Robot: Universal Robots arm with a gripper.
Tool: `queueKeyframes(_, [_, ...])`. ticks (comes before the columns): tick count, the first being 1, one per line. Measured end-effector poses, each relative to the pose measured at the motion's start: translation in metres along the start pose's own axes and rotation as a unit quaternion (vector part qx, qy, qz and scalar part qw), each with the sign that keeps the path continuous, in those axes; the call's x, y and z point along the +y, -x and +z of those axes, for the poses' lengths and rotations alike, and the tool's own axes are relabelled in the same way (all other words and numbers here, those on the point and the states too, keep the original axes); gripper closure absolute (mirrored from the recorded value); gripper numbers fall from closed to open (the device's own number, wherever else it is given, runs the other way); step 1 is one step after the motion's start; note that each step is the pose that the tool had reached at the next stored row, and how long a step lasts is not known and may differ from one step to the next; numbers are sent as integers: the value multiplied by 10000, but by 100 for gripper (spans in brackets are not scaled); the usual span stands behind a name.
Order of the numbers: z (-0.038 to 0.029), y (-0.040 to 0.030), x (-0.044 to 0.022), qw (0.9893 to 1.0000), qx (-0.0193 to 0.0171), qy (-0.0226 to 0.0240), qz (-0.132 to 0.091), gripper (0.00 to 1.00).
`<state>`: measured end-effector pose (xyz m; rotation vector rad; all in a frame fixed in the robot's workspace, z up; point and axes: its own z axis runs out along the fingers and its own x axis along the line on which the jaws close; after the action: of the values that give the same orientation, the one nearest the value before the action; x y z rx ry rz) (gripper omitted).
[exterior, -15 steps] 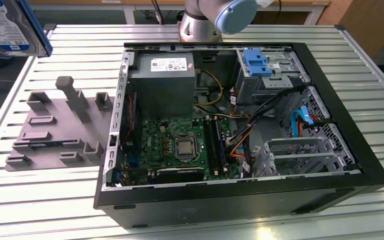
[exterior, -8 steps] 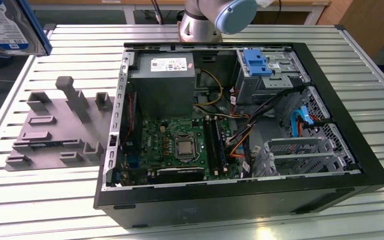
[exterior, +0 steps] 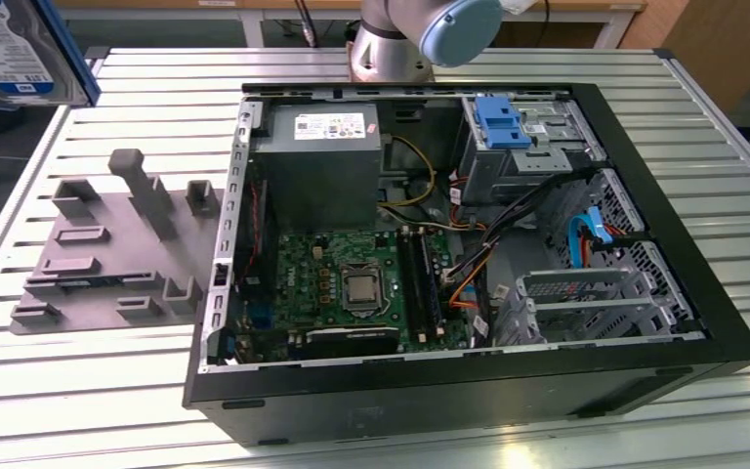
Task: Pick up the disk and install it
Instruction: 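Pick up the disk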
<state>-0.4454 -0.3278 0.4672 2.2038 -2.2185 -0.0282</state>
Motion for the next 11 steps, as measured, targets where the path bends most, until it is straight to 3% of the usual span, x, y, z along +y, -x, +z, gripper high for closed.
queueKeyframes(11, [-34, 0, -8, 10000, 0, 1, -1, 64])
